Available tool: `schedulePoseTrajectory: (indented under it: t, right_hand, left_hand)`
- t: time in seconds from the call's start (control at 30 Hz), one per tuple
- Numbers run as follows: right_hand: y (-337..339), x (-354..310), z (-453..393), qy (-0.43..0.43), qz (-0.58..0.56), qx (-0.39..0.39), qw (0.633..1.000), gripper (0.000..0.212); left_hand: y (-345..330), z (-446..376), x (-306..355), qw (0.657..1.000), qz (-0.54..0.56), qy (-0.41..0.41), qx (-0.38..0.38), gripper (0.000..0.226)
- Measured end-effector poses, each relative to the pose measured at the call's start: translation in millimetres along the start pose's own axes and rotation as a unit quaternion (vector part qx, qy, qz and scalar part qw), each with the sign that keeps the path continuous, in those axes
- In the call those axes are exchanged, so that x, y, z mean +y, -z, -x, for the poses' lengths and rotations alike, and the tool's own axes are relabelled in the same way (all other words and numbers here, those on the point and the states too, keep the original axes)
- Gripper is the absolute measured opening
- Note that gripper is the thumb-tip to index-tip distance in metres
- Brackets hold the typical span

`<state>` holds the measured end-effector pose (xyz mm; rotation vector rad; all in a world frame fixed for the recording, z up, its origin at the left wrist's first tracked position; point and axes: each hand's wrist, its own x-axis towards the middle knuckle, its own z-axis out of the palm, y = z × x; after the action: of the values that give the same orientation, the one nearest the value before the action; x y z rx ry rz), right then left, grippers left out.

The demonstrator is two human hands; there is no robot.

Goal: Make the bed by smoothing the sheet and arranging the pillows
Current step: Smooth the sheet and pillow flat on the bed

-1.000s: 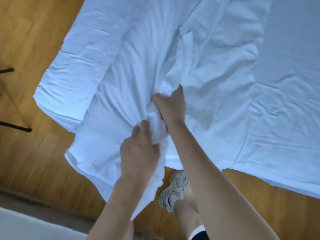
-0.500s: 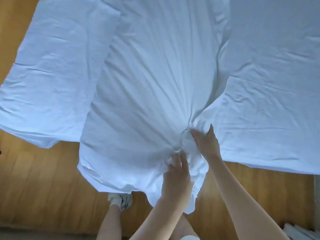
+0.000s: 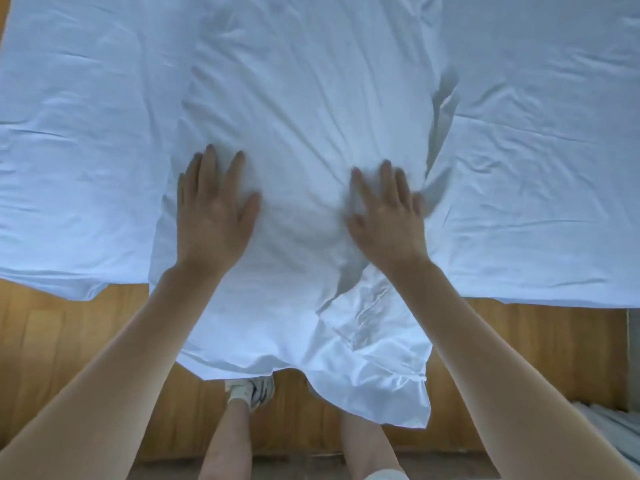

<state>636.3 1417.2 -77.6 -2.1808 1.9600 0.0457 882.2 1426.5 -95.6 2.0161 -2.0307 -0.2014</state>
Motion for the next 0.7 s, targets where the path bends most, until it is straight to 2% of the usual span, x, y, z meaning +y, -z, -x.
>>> schedulePoseTrajectory:
  t: [0.07, 0.13, 0.17, 0.23, 0.27, 0.3, 0.33, 0.43, 0.57, 0.7]
  right_hand:
    - [-17, 18, 33, -0.094, 0.003, -0.046, 0.995, 0.069]
    - [-31, 46, 79, -0.207, -0.008, -0.148, 0.967, 0.08]
    - [-36, 61, 104, -0.249, -0.001, -0.195, 0.949, 0.079]
    - [-41, 86, 149, -0.301, 0.033, -0.297, 0.906, 0.06]
    - [-40, 91, 167, -0.321, 0.047, -0.329, 0.887, 0.05]
    - [-39, 95, 180, -0.337, 0.051, -0.324, 0.883, 0.047]
    - [-38, 97, 188, -0.353, 0.032, -0.283, 0.891, 0.05]
    - [-27, 78, 173, -0.37, -0.058, -0.089, 0.923, 0.057]
    - [-17, 17, 102, -0.228, -0.144, 0.078, 0.96, 0.051]
    - [-10, -43, 36, -0.079, -0.121, 0.162, 0.976, 0.055]
  left_hand:
    - [-13, 13, -8, 0.998, -0.012, 0.019, -0.051, 0.06]
    - [-16, 24, -11, 0.997, -0.009, 0.036, -0.07, 0.064]
    - [-15, 28, -13, 0.997, -0.004, 0.041, -0.072, 0.064]
    - [-14, 32, -16, 0.997, 0.006, 0.047, -0.068, 0.064]
    - [-14, 35, -18, 0.996, 0.011, 0.051, -0.067, 0.064]
    - [-14, 38, -19, 0.996, 0.016, 0.056, -0.068, 0.065]
    - [-14, 41, -21, 0.996, 0.02, 0.057, -0.07, 0.065]
    - [-12, 47, -23, 0.996, 0.023, 0.049, -0.069, 0.065]
    - [-7, 58, -23, 0.996, 0.038, 0.051, -0.064, 0.064]
    - [-1, 56, -25, 0.996, 0.054, 0.042, -0.063, 0.063]
